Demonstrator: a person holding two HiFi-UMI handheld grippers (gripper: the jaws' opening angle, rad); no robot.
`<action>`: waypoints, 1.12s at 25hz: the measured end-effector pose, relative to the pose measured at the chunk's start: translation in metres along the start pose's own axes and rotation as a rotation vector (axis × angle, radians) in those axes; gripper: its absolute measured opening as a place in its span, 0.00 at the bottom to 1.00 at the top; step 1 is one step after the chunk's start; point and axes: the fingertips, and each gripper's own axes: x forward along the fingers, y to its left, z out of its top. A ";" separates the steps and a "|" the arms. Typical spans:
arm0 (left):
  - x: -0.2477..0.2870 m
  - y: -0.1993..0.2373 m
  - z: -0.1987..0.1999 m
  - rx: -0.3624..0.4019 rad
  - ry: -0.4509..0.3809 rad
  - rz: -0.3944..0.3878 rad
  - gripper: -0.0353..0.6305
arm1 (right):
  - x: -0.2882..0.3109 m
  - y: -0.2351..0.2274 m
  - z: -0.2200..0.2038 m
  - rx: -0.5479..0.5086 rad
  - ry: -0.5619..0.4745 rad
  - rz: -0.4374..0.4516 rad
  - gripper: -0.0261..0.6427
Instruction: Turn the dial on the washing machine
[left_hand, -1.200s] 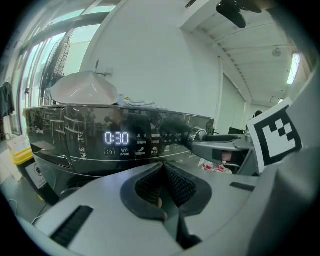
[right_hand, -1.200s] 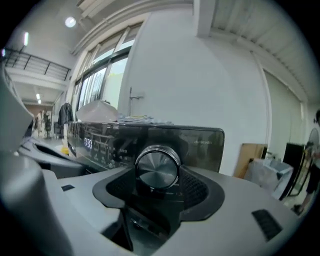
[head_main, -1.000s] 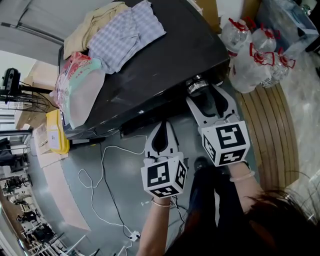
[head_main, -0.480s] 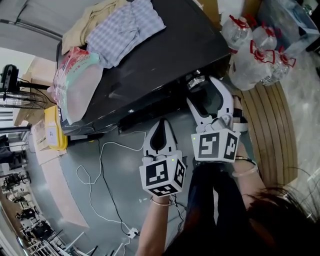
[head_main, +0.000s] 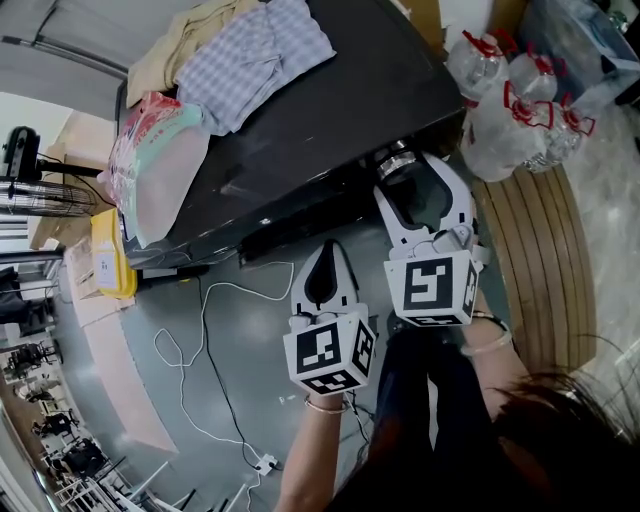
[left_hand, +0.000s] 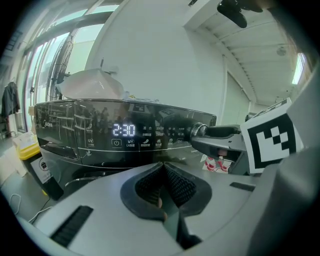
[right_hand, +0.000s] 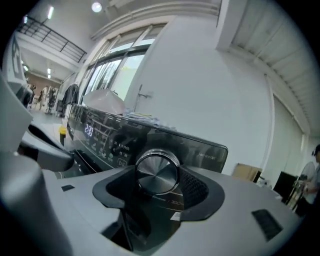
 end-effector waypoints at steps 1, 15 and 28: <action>0.000 0.000 0.000 0.000 0.000 -0.001 0.08 | 0.000 0.000 0.000 0.045 -0.008 0.008 0.48; 0.003 -0.001 -0.001 0.002 0.005 -0.001 0.08 | 0.001 0.003 -0.007 -0.109 0.044 0.030 0.55; 0.000 -0.001 -0.005 -0.001 0.015 -0.006 0.08 | 0.001 -0.001 -0.003 0.213 0.009 0.060 0.48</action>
